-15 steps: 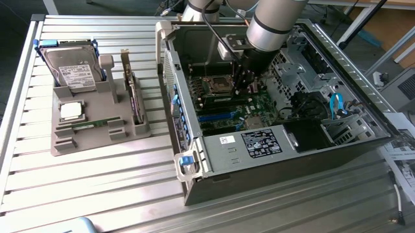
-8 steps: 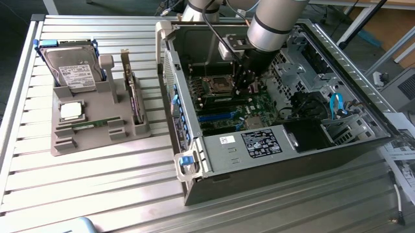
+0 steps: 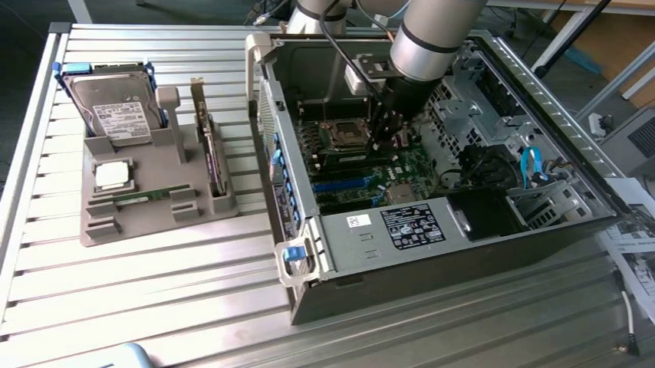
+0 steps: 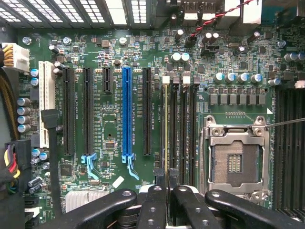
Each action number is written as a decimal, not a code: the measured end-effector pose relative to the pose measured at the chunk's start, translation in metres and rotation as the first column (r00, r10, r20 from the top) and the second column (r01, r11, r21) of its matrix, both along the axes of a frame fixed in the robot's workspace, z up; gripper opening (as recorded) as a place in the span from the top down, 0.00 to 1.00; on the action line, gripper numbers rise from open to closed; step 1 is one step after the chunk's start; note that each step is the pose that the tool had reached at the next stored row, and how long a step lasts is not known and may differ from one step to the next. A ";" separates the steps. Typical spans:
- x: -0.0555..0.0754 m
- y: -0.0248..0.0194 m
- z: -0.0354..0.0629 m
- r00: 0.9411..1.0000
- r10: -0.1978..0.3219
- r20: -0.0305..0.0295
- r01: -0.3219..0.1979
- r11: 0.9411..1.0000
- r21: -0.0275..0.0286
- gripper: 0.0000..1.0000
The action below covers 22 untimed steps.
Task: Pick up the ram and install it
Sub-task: 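Insert the ram into the slot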
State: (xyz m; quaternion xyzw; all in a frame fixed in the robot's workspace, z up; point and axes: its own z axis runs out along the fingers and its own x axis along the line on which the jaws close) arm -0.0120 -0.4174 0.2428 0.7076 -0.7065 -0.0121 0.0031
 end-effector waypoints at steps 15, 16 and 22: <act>-0.001 0.0020 0.0000 1.000 0.000 0.000 0.000 1.000 -0.001 0.88; -0.001 0.0024 0.0000 1.000 0.000 0.000 0.000 1.000 -0.001 0.88; -0.001 0.0024 0.0000 1.000 0.000 0.000 0.000 1.000 -0.001 0.88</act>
